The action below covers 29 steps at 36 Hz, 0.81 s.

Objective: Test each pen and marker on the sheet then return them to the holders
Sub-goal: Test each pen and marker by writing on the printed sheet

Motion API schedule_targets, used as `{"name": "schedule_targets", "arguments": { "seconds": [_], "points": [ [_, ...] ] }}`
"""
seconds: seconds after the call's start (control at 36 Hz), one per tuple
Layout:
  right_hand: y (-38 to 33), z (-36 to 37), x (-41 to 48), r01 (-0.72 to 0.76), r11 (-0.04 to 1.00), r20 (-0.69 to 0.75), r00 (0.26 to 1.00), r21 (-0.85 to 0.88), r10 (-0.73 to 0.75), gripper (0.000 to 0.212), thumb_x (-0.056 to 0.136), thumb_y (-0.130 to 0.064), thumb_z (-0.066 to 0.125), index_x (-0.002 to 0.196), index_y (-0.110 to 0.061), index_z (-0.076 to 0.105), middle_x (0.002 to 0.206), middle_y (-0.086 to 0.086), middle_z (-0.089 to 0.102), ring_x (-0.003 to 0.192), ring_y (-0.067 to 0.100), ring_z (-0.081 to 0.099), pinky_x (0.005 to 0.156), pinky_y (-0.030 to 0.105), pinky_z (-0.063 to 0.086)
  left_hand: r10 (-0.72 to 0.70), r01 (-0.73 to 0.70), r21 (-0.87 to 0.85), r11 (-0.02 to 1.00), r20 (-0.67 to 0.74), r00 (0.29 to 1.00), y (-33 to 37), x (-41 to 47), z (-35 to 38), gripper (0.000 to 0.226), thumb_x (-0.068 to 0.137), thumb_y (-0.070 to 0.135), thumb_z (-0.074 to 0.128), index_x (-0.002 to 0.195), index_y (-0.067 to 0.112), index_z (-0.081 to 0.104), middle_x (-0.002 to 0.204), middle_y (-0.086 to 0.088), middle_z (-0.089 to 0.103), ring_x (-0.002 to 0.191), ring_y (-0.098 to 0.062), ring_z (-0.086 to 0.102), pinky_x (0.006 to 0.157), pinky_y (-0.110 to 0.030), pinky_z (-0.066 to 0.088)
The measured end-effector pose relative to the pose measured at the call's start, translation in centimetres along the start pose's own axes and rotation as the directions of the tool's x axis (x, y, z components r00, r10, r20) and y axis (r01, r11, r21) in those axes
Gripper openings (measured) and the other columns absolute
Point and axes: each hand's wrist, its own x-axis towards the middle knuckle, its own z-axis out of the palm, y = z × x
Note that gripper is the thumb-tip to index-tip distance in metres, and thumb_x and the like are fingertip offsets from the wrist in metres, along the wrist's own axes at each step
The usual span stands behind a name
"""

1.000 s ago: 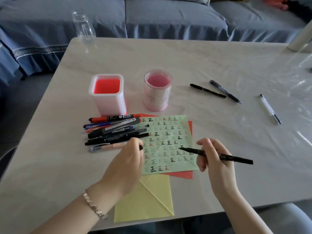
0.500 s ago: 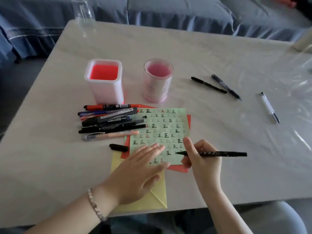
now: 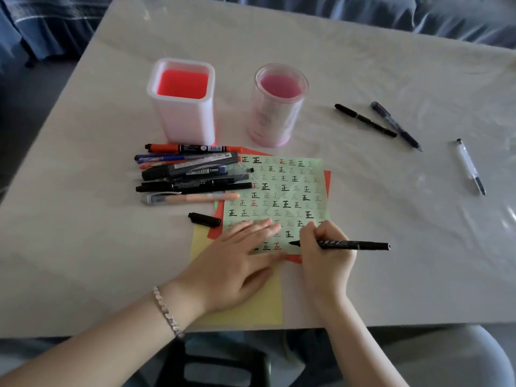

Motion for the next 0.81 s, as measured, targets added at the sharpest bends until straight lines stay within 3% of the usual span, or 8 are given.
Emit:
{"name": "schedule_targets", "arguments": {
  "seconds": [0.06,0.19,0.33,0.5,0.72,0.81],
  "points": [
    [0.24,0.03,-0.02,0.007,1.0,0.009,1.0,-0.008,-0.007,0.042,0.082,0.001,0.057,0.049,-0.006,0.033,0.043,-0.009,0.029,0.044,0.007,0.03,0.044,0.014,0.025,-0.003,0.003,-0.007,1.0,-0.004,1.0,0.0,-0.03,0.03,0.036,0.096,0.035,0.036,0.121,0.028,0.061,0.143,-0.005,0.043,0.136,-0.02,0.029,0.114,-0.033,0.015],
    [0.52,0.07,-0.08,0.039,0.999,0.013,0.999,-0.026,-0.039,0.044,0.082,-0.001,0.058,0.048,-0.012,0.032,0.045,-0.002,0.033,0.043,0.007,0.03,0.044,0.014,0.025,0.006,-0.006,-0.016,1.0,-0.021,1.0,0.05,-0.07,0.07,0.035,0.096,0.034,0.038,0.118,0.027,0.063,0.142,-0.007,0.044,0.135,-0.022,0.032,0.113,-0.034,0.017],
    [0.49,0.1,-0.07,0.052,0.999,0.038,0.998,-0.015,-0.051,0.037,0.075,-0.016,0.054,0.046,-0.019,0.031,0.044,-0.006,0.037,0.042,0.007,0.034,0.044,0.011,0.027,0.014,-0.014,-0.022,1.0,-0.037,0.999,-0.07,0.0,0.32,0.033,0.095,0.032,0.041,0.117,0.025,0.064,0.14,-0.008,0.046,0.134,-0.023,0.034,0.111,-0.037,0.022],
    [0.62,0.19,-0.07,0.064,0.998,0.051,0.997,-0.019,-0.063,0.034,0.074,-0.018,0.053,0.047,-0.016,0.033,0.047,-0.002,0.041,0.044,0.007,0.034,0.045,0.011,0.029,0.011,-0.012,-0.017,1.0,-0.032,0.999,-0.14,-0.01,0.4,0.033,0.095,0.032,0.041,0.117,0.025,0.064,0.141,-0.007,0.045,0.135,-0.024,0.034,0.112,-0.037,0.022],
    [0.75,0.02,0.01,0.069,0.996,-0.01,0.998,-0.049,-0.069,0.045,0.081,0.002,0.058,0.047,-0.014,0.032,0.042,-0.004,0.029,0.043,0.008,0.032,0.044,0.012,0.026,0.009,-0.009,-0.007,1.0,-0.022,1.0,-0.14,-0.02,0.33,0.034,0.095,0.033,0.04,0.119,0.026,0.063,0.142,-0.006,0.043,0.136,-0.022,0.032,0.113,-0.035,0.019],
    [0.77,0.01,-0.01,0.045,0.999,-0.004,0.999,-0.019,-0.045,0.045,0.08,0.003,0.057,0.047,-0.014,0.032,0.044,-0.001,0.034,0.043,0.006,0.032,0.044,0.011,0.027,0.006,-0.006,-0.007,1.0,-0.017,1.0,-0.13,0.0,0.33,0.033,0.095,0.033,0.04,0.119,0.027,0.063,0.142,-0.006,0.043,0.136,-0.022,0.032,0.113,-0.035,0.018]
  ]
}}
